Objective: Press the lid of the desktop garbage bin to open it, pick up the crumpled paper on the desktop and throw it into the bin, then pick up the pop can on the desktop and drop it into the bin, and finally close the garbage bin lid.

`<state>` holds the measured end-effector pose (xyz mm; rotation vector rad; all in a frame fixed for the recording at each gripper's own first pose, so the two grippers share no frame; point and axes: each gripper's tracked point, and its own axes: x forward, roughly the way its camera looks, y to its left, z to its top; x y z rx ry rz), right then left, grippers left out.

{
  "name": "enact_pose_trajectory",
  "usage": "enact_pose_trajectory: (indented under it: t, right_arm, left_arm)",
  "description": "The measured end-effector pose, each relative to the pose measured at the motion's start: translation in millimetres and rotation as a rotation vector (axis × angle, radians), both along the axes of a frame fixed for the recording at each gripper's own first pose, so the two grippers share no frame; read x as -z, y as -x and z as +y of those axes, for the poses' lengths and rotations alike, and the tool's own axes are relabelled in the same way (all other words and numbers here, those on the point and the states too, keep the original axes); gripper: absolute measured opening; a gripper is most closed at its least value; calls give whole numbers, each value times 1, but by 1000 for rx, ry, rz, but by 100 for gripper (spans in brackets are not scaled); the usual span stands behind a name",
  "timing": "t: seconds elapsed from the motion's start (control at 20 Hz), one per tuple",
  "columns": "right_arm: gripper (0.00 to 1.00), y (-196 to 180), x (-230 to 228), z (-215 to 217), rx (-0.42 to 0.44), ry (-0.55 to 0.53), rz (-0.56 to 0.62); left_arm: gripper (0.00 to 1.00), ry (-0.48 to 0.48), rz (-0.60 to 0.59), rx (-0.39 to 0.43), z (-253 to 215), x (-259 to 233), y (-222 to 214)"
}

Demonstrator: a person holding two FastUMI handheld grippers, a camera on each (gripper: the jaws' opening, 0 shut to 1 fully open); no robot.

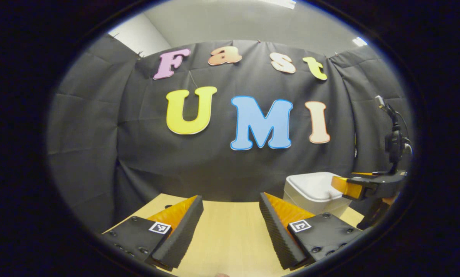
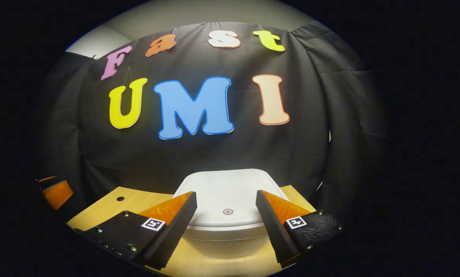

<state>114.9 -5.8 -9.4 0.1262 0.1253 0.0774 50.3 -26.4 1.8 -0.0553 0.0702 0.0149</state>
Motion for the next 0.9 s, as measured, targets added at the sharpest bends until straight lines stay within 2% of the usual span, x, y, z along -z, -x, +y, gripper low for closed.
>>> enact_pose_trajectory:
  t: [0.25,0.4,0.7,0.9]
  right_arm:
    - [98,37,-24,11,-38,65,-51]
    - [100,61,-31,22,-63,69,-76]
    - [98,84,-32,25,-33,65,-111]
    - [100,88,-33,25,-8,60,-117]
  left_arm:
    - [95,41,-32,-3,1,-1,3]
    - [96,52,-40,-1,5,-3,7]
    - [96,22,-56,16,9,-5,19]
    - [96,-15,-72,41,7,-9,23]
